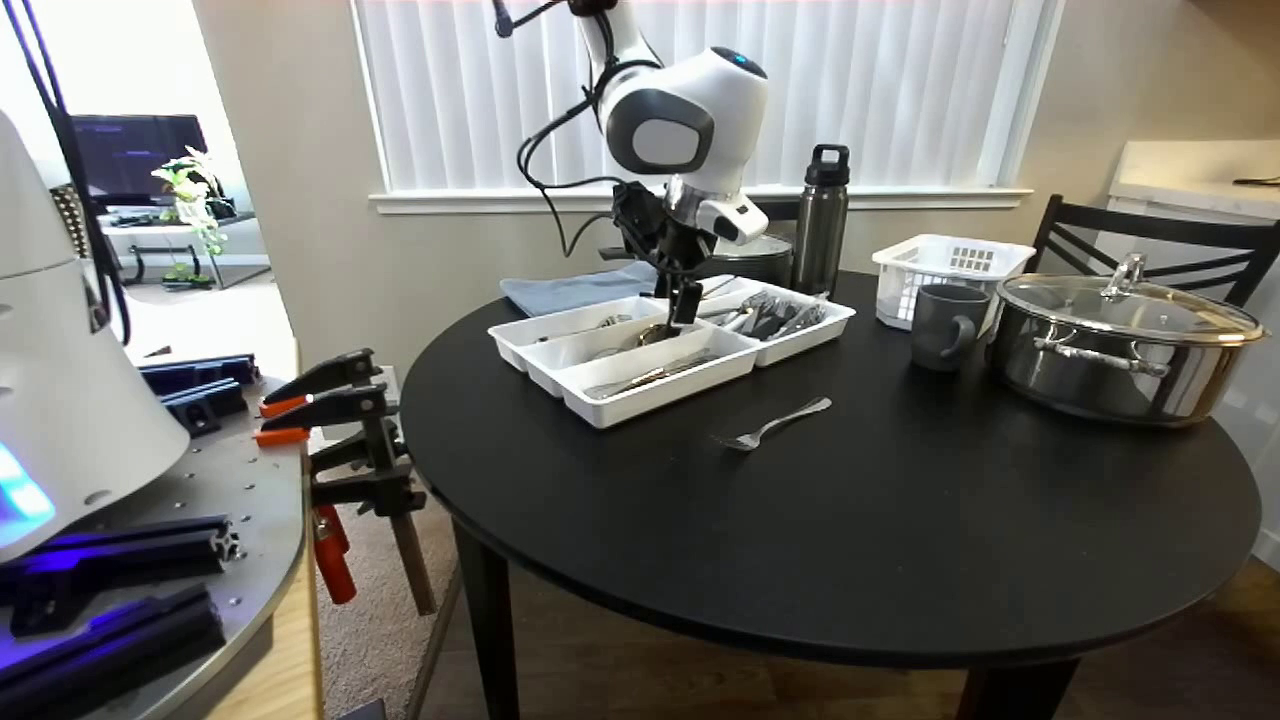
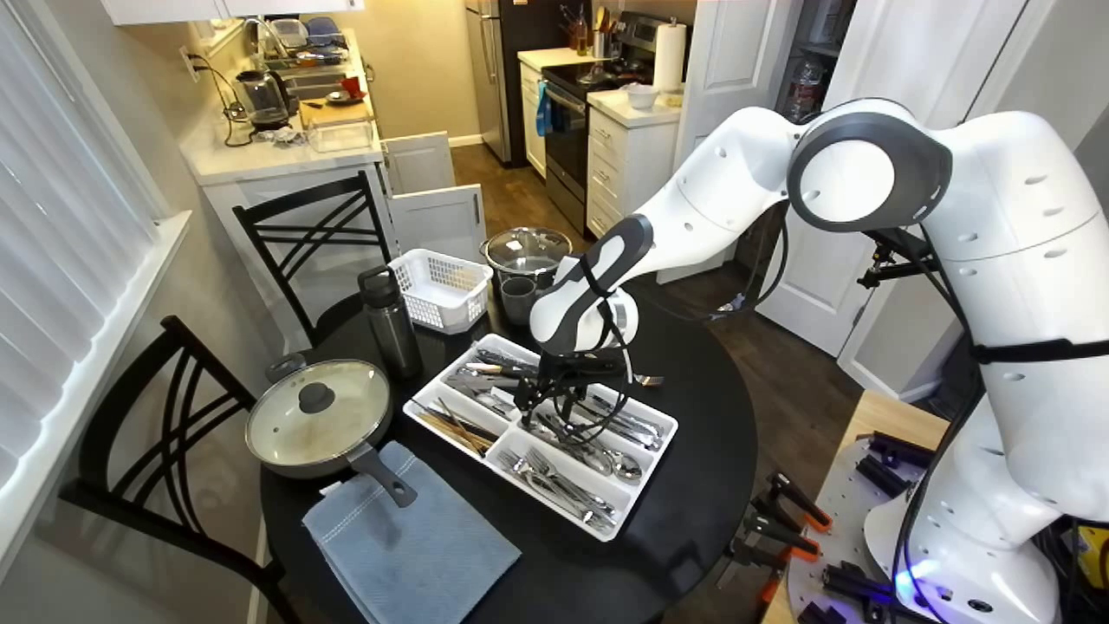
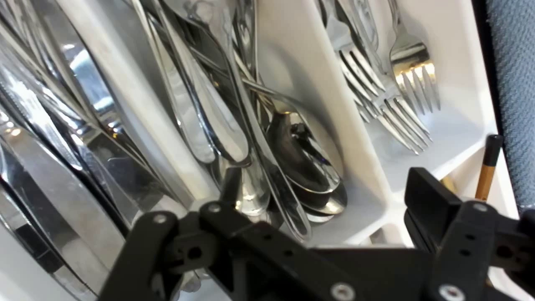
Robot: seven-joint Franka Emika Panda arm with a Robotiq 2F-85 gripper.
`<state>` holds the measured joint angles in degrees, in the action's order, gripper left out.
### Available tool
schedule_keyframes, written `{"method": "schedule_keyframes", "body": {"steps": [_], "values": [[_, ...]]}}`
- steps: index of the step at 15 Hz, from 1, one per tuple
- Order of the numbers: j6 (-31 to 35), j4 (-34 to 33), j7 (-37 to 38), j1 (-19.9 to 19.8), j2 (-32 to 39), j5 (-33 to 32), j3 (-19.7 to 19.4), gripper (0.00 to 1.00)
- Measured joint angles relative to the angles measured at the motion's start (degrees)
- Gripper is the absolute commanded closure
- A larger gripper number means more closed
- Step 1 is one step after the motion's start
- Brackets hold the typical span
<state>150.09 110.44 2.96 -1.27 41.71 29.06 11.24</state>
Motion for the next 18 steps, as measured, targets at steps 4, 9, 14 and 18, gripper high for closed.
{"method": "schedule_keyframes", "body": {"steps": [4, 9, 14, 18], "values": [[1.76, 0.00, 2.64, 0.25, 1.05, 0.11, 0.13, 0.30], [5.38, 0.07, 5.93, 0.80, 1.39, 0.11, -0.03, 0.62], [5.69, -0.07, 9.73, 4.51, 1.43, -2.61, -2.92, 0.43], [-0.44, -2.59, 19.78, 11.91, 1.47, -10.42, -10.24, 0.34]]}}
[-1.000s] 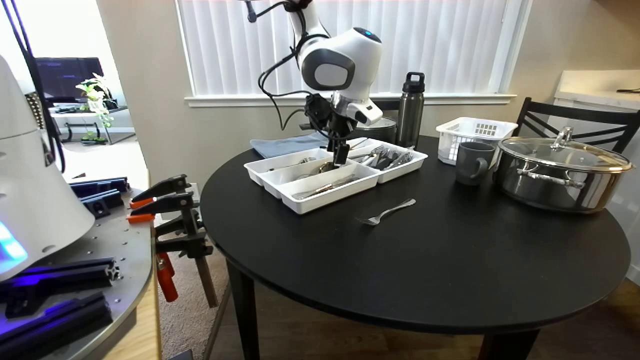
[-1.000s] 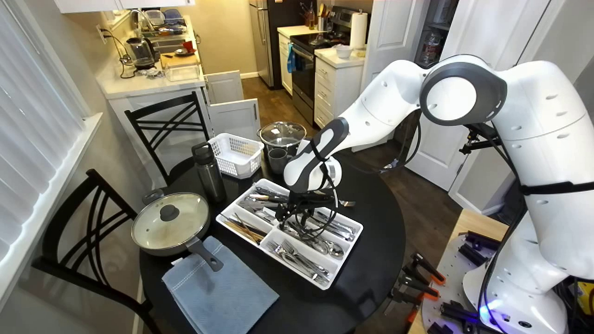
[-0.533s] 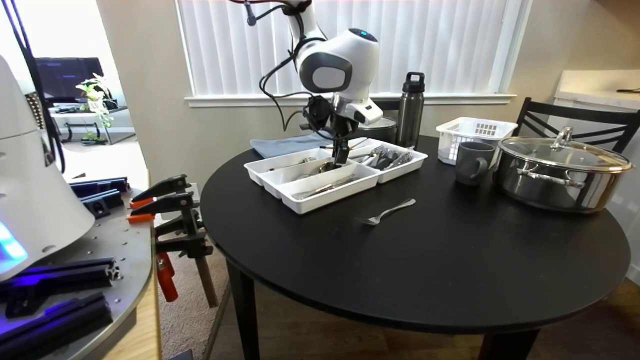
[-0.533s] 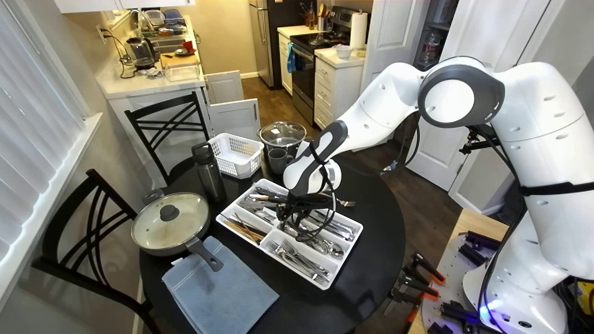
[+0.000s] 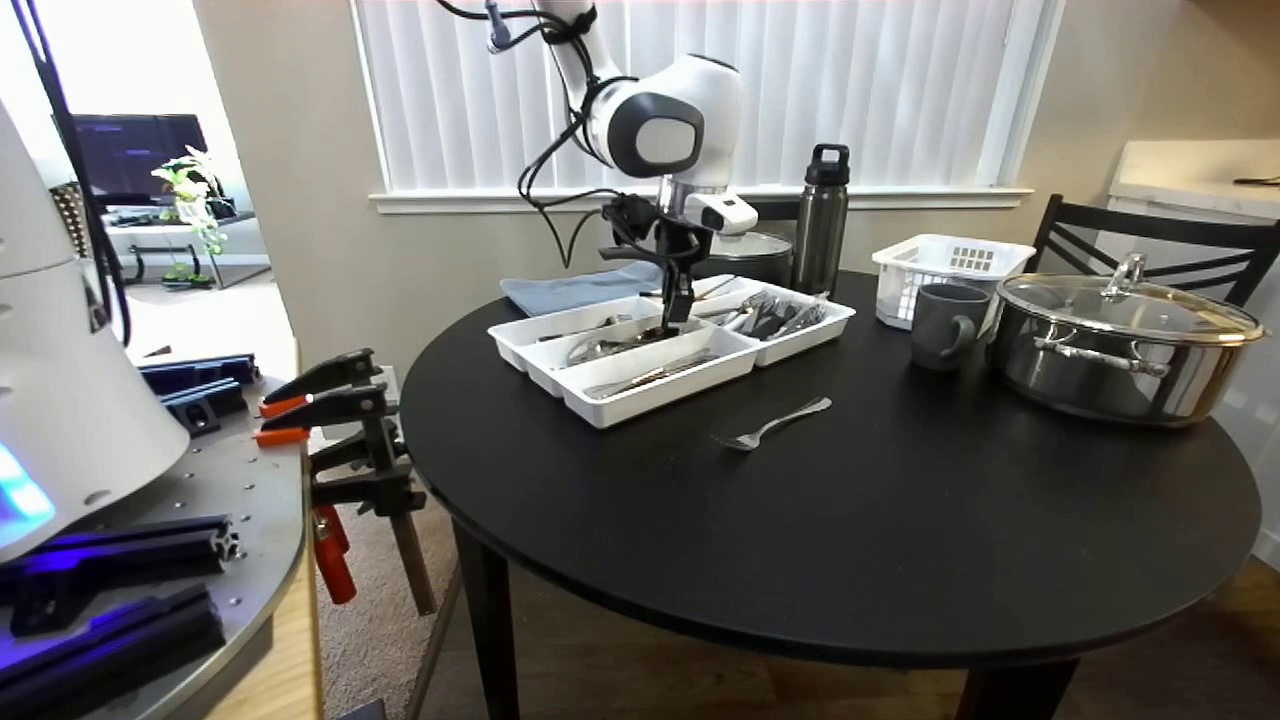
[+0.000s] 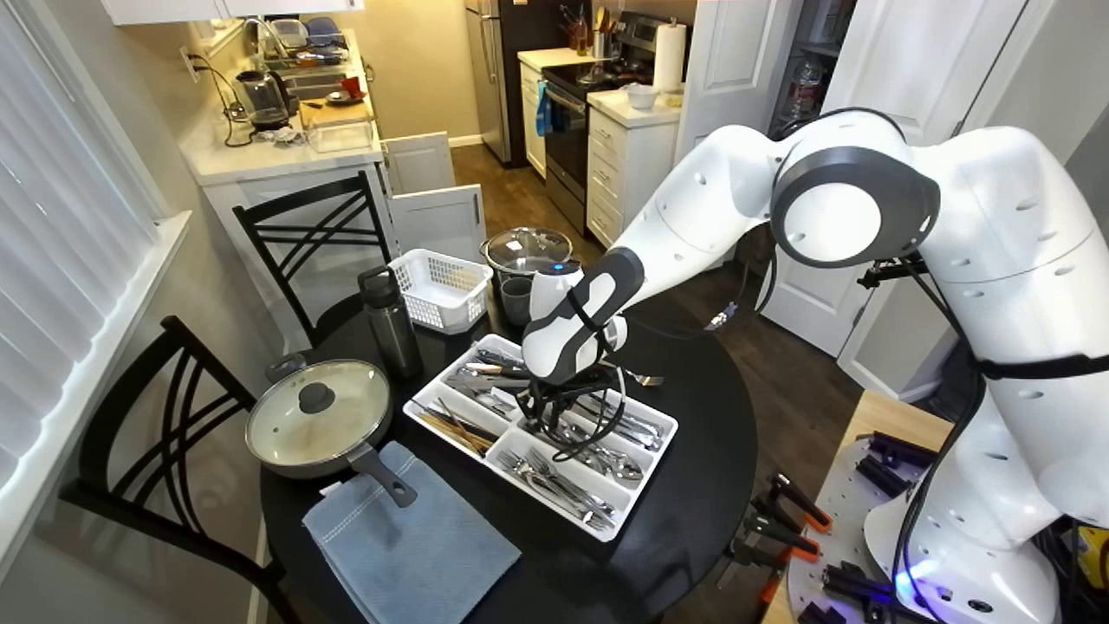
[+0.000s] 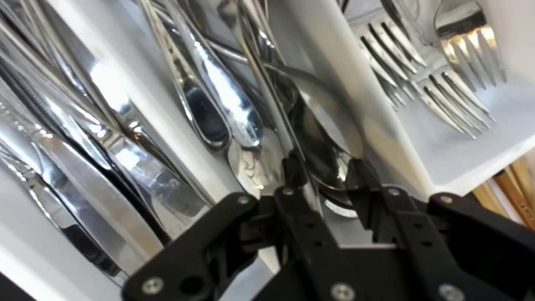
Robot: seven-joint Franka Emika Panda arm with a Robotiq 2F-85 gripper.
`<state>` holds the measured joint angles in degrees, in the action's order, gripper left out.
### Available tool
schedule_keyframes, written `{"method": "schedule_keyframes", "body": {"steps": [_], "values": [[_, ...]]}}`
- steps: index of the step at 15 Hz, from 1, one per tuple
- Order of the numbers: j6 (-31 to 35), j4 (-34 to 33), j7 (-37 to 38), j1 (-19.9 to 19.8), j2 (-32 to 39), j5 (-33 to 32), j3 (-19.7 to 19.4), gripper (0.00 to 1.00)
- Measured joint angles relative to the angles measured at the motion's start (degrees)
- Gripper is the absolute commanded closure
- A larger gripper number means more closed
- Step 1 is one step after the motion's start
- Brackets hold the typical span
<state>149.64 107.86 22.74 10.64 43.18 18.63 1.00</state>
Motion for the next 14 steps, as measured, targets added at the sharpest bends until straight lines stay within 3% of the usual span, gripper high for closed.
{"method": "schedule_keyframes", "body": {"steps": [4, 5, 7, 14], "values": [[-7.07, -2.48, 3.98, 3.23, 0.57, -5.24, -3.47, 0.08], [-8.43, -3.13, 4.18, 3.38, 0.79, -5.92, -3.54, 0.52], [-10.60, -4.52, 4.31, 3.84, 1.48, -7.05, -3.60, 0.50], [-14.07, -7.46, 4.45, 4.20, 4.34, -10.30, -3.64, 0.95]]}}
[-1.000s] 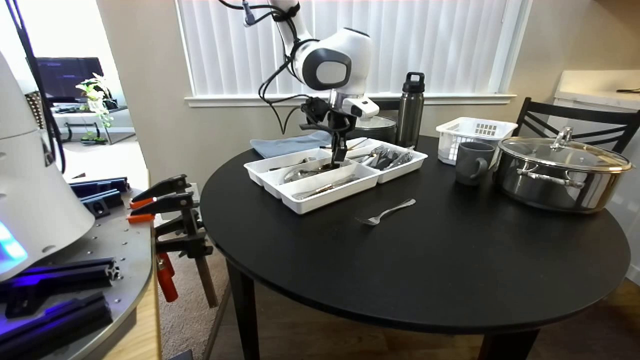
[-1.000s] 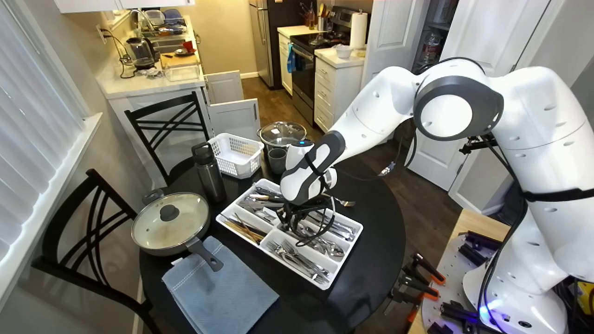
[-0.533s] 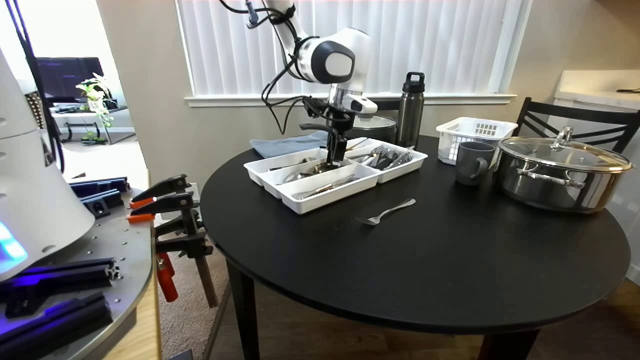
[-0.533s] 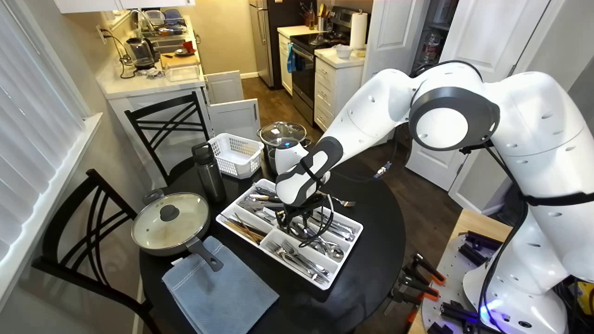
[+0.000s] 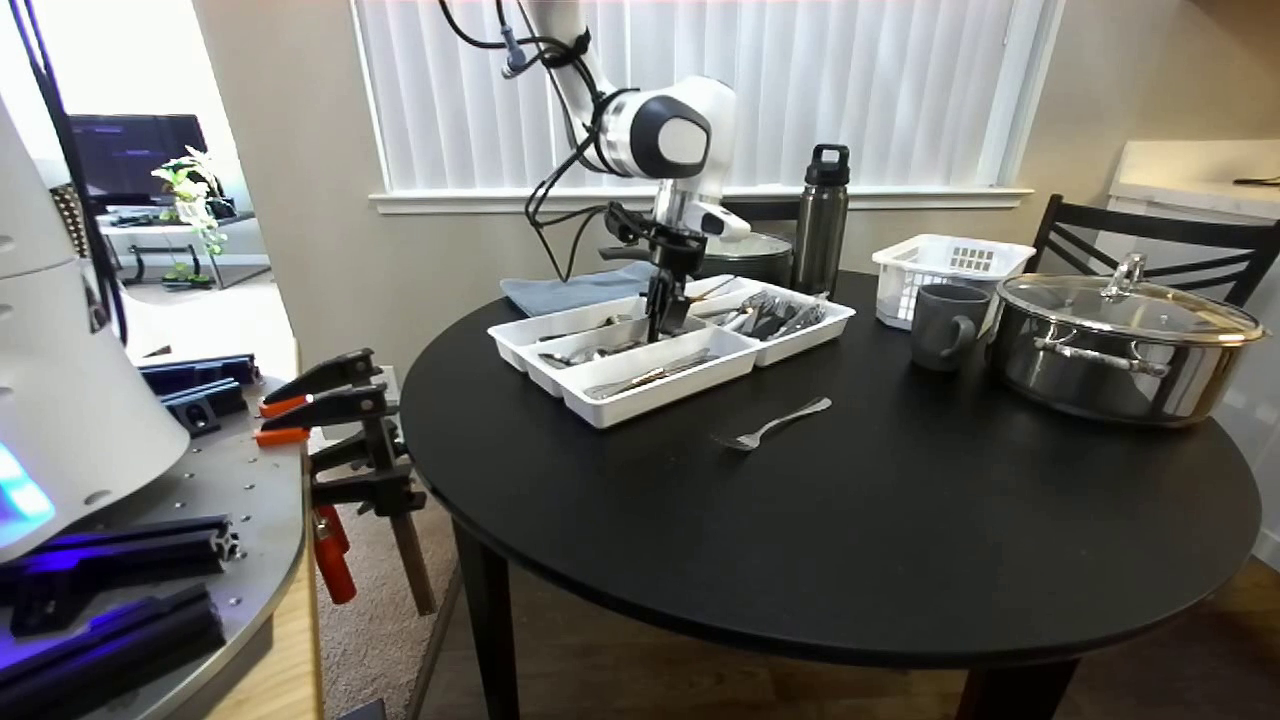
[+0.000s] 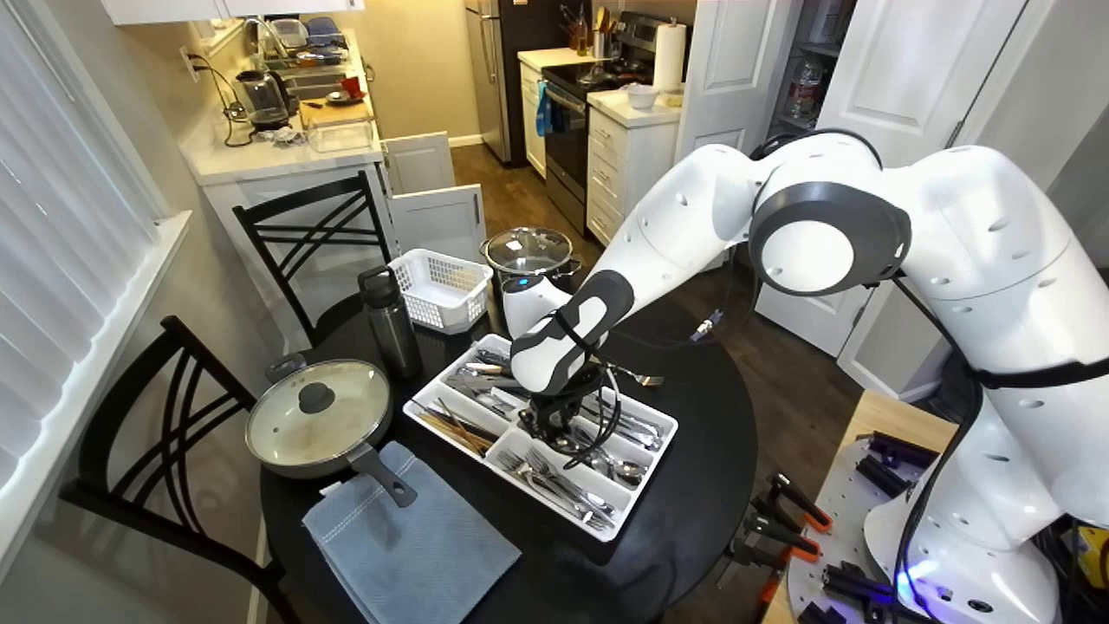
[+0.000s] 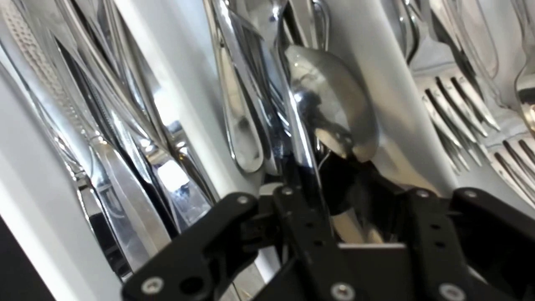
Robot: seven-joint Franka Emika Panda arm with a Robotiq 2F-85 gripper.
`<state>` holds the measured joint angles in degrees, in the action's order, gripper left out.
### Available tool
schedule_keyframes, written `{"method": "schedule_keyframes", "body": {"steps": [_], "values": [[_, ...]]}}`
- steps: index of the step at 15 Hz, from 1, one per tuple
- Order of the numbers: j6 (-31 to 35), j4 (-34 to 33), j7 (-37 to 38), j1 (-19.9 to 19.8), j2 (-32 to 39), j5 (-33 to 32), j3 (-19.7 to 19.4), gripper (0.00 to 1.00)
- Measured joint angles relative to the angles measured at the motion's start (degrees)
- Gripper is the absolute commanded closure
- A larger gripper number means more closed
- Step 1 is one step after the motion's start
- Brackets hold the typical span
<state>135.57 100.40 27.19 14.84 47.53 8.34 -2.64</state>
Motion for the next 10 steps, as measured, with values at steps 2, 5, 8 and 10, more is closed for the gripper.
{"method": "schedule_keyframes", "body": {"steps": [2, 5, 8, 10], "values": [[-1.05, -0.58, 0.00, 0.15, 0.08, -0.25, -0.02, 1.00], [-1.47, -0.84, 0.00, 0.55, -0.37, -1.42, -0.19, 0.98], [-1.40, -0.73, 0.51, 2.16, -2.96, -4.38, -1.04, 0.98], [-1.50, -0.66, 1.88, 3.79, -5.51, -6.72, -1.93, 0.98]]}}
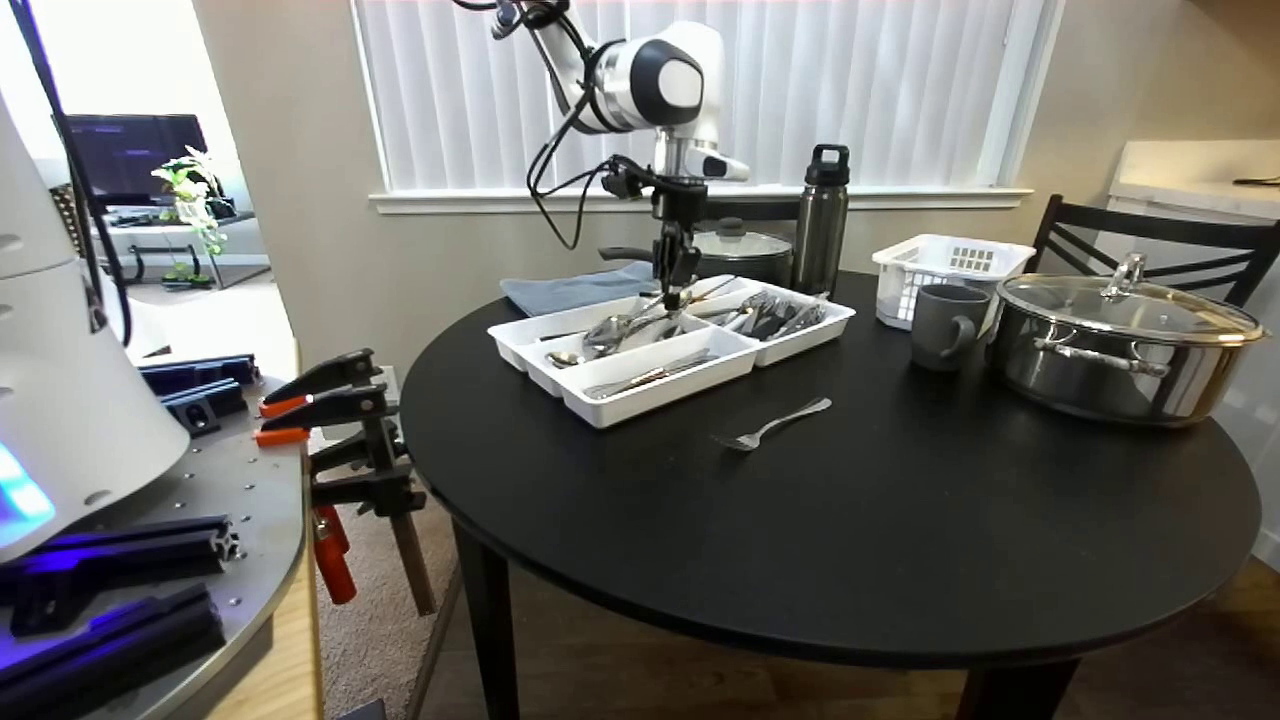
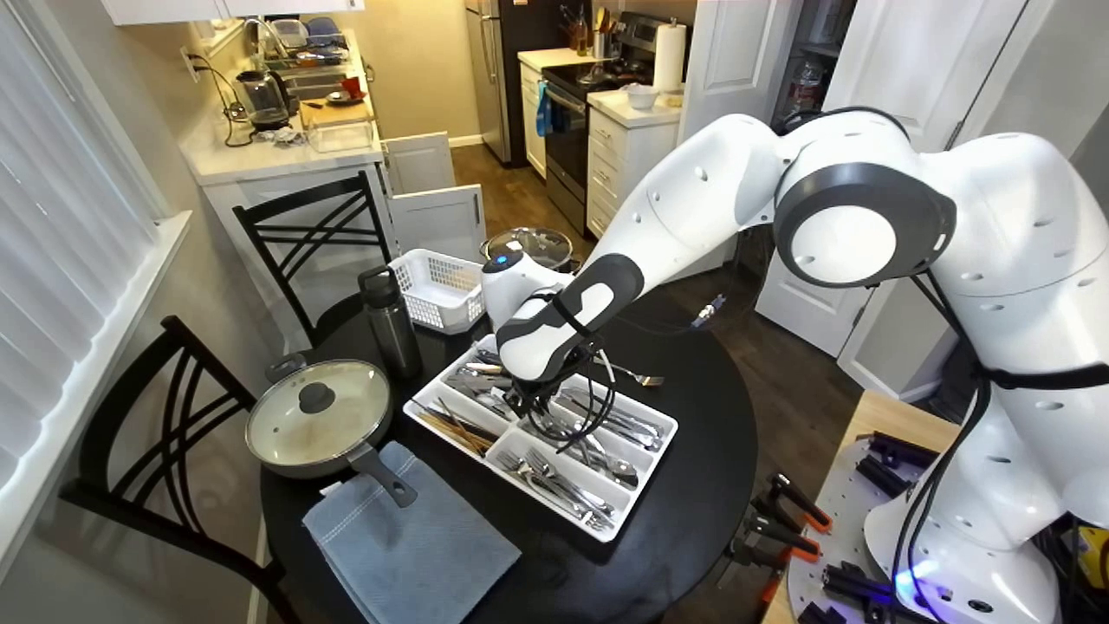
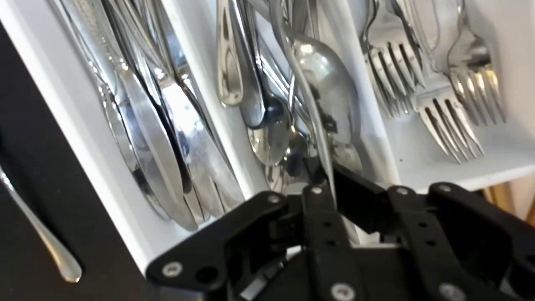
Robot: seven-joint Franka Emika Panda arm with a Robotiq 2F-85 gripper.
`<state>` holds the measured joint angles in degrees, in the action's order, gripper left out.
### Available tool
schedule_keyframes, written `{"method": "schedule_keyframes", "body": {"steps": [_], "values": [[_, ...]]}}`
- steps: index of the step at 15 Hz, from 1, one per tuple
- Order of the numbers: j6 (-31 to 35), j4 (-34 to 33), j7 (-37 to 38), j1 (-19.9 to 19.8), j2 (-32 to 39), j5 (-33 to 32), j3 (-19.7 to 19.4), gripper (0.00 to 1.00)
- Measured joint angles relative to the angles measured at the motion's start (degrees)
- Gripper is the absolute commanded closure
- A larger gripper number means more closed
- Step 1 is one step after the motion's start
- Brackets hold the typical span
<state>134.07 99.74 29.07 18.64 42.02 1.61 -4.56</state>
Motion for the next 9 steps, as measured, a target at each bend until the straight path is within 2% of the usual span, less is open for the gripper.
{"method": "schedule_keyframes", "body": {"steps": [5, 9], "values": [[-3.41, -0.36, 1.98, 1.92, -4.42, -3.17, -0.24, 0.98], [-9.34, -2.09, 0.97, -0.28, -4.49, -2.92, 2.02, 0.98]]}}
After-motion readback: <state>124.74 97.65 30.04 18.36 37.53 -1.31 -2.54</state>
